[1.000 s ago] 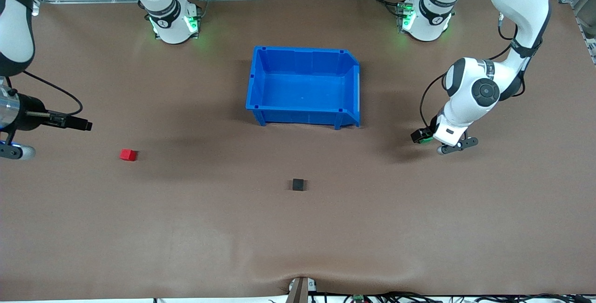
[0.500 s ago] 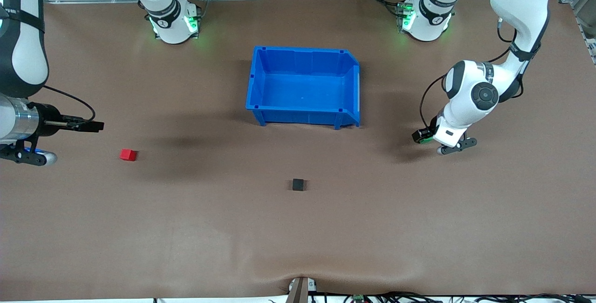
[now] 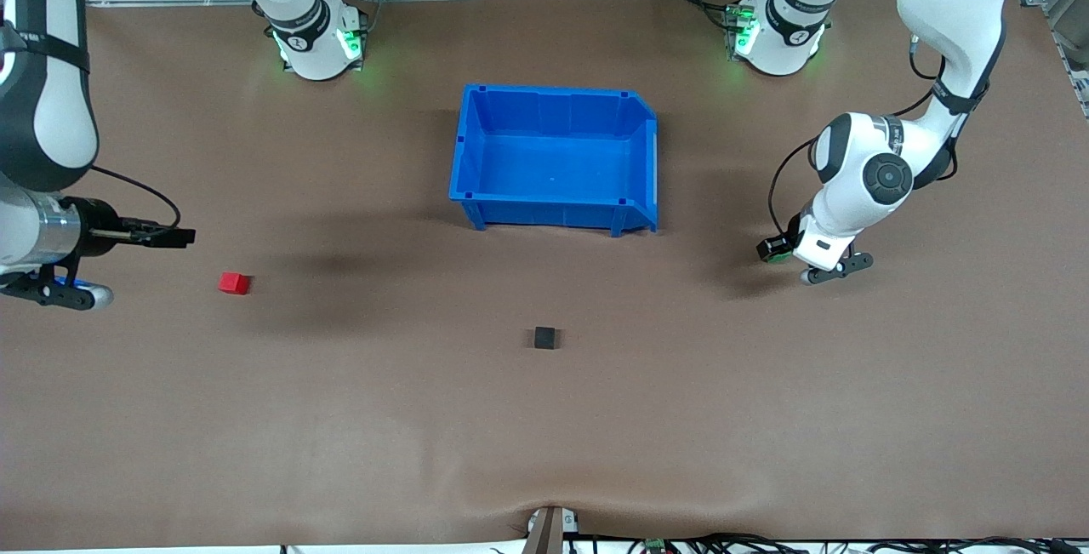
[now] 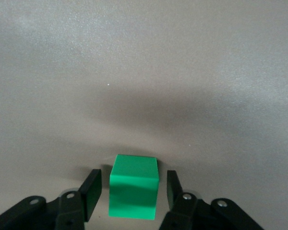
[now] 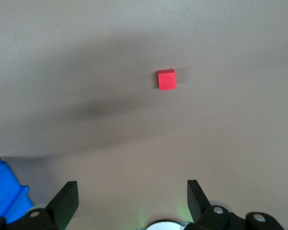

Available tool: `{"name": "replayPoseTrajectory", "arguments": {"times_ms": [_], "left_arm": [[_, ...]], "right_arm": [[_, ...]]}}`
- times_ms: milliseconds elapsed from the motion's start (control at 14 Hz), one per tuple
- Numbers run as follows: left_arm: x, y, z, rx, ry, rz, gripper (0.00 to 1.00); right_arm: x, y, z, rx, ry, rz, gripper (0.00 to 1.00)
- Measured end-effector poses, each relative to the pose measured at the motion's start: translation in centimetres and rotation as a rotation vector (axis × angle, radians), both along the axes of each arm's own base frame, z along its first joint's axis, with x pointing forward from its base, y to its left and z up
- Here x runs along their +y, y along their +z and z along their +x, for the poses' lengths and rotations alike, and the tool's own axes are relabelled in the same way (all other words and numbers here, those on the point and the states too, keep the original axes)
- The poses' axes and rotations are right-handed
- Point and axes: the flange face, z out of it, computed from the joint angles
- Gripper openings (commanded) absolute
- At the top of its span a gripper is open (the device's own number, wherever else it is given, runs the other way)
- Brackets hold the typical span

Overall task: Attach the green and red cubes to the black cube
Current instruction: 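Grasp the green cube with the left gripper while the right gripper reaches the red cube, then grasp the red cube with the right gripper while the left gripper lifts green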

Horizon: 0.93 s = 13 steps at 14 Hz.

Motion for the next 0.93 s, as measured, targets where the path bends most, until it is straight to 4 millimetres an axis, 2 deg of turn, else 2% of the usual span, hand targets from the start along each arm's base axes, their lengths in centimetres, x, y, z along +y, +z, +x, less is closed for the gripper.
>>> {"name": "replayPoseTrajectory", "arguments": {"times_ms": [143,286,429,571,714,786,857,929], "left_arm": [[0.1,0.1,0.1,-0.002,0.001,0.0,0.55],[0.1,0.0,0.2,-0.002,0.002,0.0,0.53],[0.2,0.0,0.2,-0.002,0.003,0.0,0.53],[0.2,-0.1,0.4,-0.003,0.004,-0.001,0.47],[0.2,-0.1,0.5,-0.004,0.005,-0.002,0.34],[0.2,-0.1,0.6,-0.005,0.006,-0.002,0.2],[0.2,-0.1,0.7,-0.006,0.007,-0.002,0.0],[0.4,-0.1,0.7,-0.006,0.01,-0.002,0.0]], "right_arm": [[-0.1,-1.9,1.0,-0.015,0.001,-0.005,1.0],[-0.3,-5.2,2.6,-0.05,0.01,-0.031,1.0],[-0.4,-10.8,4.1,-0.053,0.023,-0.05,1.0],[-0.6,-16.4,4.2,0.008,0.04,-0.056,1.0],[-1.5,-19.7,4.1,0.046,0.064,-0.088,1.0],[-2.3,-20.7,3.9,0.057,0.068,-0.099,1.0],[-2.8,-21.5,3.8,0.063,0.069,-0.101,0.98],[-3.1,-22.1,3.6,0.066,0.069,-0.1,0.95]]}}
